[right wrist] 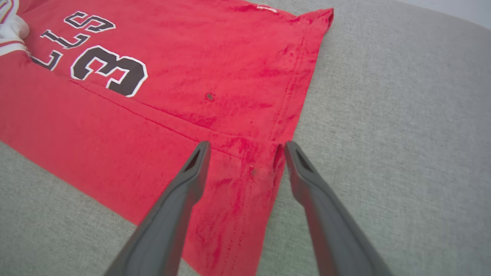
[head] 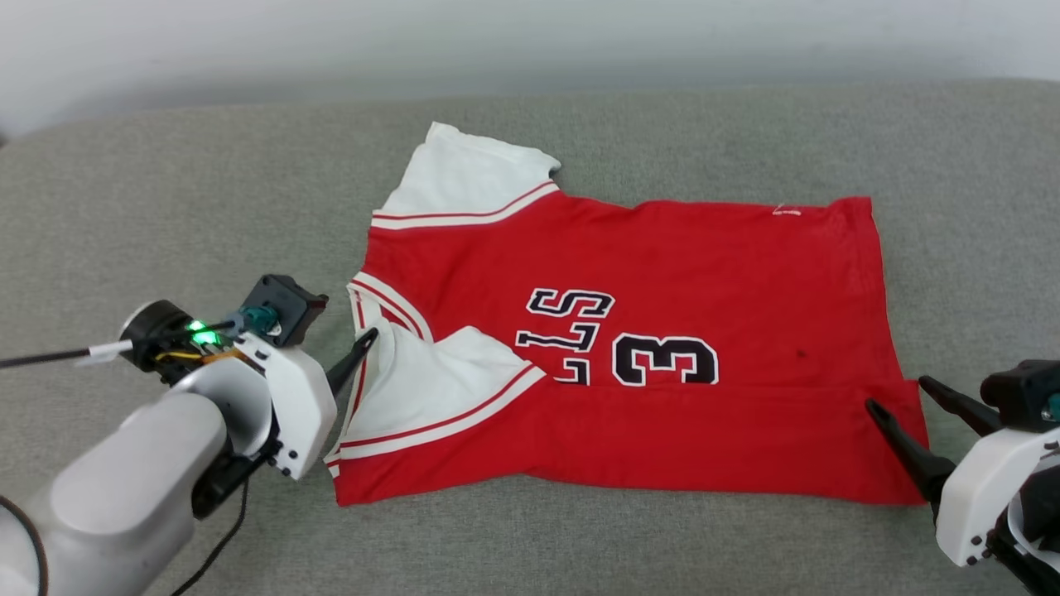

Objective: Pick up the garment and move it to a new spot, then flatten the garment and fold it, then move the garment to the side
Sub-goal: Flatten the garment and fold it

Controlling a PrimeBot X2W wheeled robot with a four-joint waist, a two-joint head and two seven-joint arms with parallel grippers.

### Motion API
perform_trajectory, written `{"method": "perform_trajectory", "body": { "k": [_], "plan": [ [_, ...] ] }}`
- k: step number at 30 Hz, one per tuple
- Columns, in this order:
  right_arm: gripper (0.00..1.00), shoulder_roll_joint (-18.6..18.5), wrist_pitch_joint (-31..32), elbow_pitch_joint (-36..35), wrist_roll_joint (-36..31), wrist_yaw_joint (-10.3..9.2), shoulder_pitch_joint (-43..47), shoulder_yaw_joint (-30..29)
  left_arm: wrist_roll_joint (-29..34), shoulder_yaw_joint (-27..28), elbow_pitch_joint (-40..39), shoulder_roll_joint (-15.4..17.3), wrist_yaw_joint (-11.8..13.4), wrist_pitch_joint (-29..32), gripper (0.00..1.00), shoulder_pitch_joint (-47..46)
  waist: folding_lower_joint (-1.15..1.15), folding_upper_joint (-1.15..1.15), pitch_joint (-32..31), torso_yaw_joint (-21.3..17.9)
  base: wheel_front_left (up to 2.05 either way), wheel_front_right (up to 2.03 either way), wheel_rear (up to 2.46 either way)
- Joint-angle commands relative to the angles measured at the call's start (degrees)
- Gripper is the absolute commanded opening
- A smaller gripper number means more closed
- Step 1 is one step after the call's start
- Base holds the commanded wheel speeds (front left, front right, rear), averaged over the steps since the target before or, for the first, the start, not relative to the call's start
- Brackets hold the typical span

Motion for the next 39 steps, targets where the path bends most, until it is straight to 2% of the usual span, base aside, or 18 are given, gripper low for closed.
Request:
{"method": "perform_trajectory", "body": {
  "k": [1, 6, 14, 19, 23, 29, 39],
  "plan": [
    [1.00, -0.13, -0.32, -0.44, -0.38, -0.06, 1.23, -0.55, -0.44, 0.26, -0.99, 1.02, -0.11, 1.32, 1.00, -1.17, -0.01, 0.00, -2.00, 0.86, 0.00, 0.00, 0.00],
    [1.00, 0.52, 0.13, -1.69, -1.39, -0.06, 3.40, -2.60, -2.57, -0.04, -5.25, 3.32, -1.37, 10.03, 1.00, -4.43, -0.01, 0.00, -4.07, 1.89, 0.00, 0.00, 0.00],
    [1.00, 1.82, 1.79, -3.66, -2.83, -0.06, 4.76, -4.62, -12.85, -2.05, -10.29, 4.57, -2.93, 35.59, 1.00, -9.82, -0.01, 0.00, -4.42, 2.41, 0.00, 0.00, 0.00],
    [1.00, 2.57, 3.23, -4.98, -3.64, -0.06, 4.01, -4.38, -14.92, -4.57, -11.08, 3.65, -2.97, 46.19, 1.00, -12.30, -0.01, 0.00, -3.36, 1.61, 0.00, 0.00, 0.00],
    [1.00, 3.08, 3.88, -5.43, -4.11, -0.06, 3.01, -3.90, -16.48, -6.16, -10.10, 2.50, -2.50, 52.25, 1.00, -13.23, -0.01, 0.00, -2.48, 0.62, 0.00, 0.00, 0.00],
    [1.00, 3.85, 4.27, -5.51, -4.39, -0.06, 2.01, -3.25, -16.93, -9.09, -9.04, 1.68, -2.91, 57.12, 1.00, -12.22, -0.01, 0.00, -0.93, -0.95, 0.00, 0.00, 0.00],
    [1.00, 4.31, 4.05, -5.14, -4.47, -0.06, -0.06, -2.34, -17.33, -11.06, -5.63, 0.86, -3.45, 57.36, 1.00, -9.46, -0.01, 0.00, 2.14, -2.77, 0.00, 0.00, 0.00]
  ]
}}
